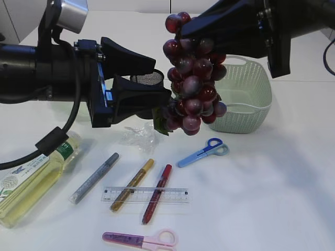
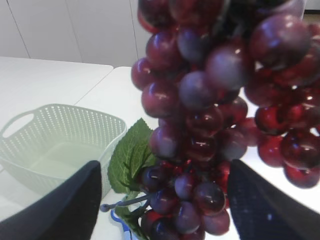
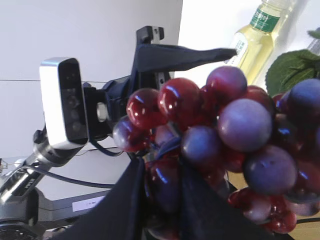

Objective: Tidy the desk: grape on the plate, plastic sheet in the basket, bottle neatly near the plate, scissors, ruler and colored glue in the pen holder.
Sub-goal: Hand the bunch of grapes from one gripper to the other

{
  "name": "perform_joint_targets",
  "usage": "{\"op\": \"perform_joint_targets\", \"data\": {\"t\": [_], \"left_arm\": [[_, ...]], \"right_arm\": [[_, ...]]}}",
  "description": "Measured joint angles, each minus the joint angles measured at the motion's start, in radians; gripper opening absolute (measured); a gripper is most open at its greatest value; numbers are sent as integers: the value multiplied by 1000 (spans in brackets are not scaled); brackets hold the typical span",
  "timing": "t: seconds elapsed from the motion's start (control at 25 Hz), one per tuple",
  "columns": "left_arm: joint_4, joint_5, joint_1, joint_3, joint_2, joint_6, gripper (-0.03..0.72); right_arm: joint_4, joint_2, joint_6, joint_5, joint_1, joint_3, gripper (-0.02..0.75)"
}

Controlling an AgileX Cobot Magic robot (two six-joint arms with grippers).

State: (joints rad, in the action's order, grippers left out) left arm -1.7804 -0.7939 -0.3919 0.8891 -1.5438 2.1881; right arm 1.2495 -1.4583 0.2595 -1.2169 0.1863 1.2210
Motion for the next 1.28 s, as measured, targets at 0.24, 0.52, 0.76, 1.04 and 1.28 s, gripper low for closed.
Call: {"op": "perform_joint_targets", "data": {"t": [0.24, 0.52, 0.76, 1.04, 1.28], "left_arm": [[0, -50, -7, 40, -60, -12, 622], [0, -56, -82, 109, -123, -14, 624], [0, -53, -111, 186, -178, -21, 625], [0, -51, -118, 205, -209, -31, 522], [0, -51, -118, 205, -213, -31, 281]], "right_arm": [[16, 0, -1, 2, 0, 0, 148], [22, 0, -2, 2, 0, 0, 148], [23, 0, -2, 3, 0, 0, 148], [37, 0, -4, 3, 0, 0, 148], [37, 0, -4, 6, 0, 0, 148]]}}
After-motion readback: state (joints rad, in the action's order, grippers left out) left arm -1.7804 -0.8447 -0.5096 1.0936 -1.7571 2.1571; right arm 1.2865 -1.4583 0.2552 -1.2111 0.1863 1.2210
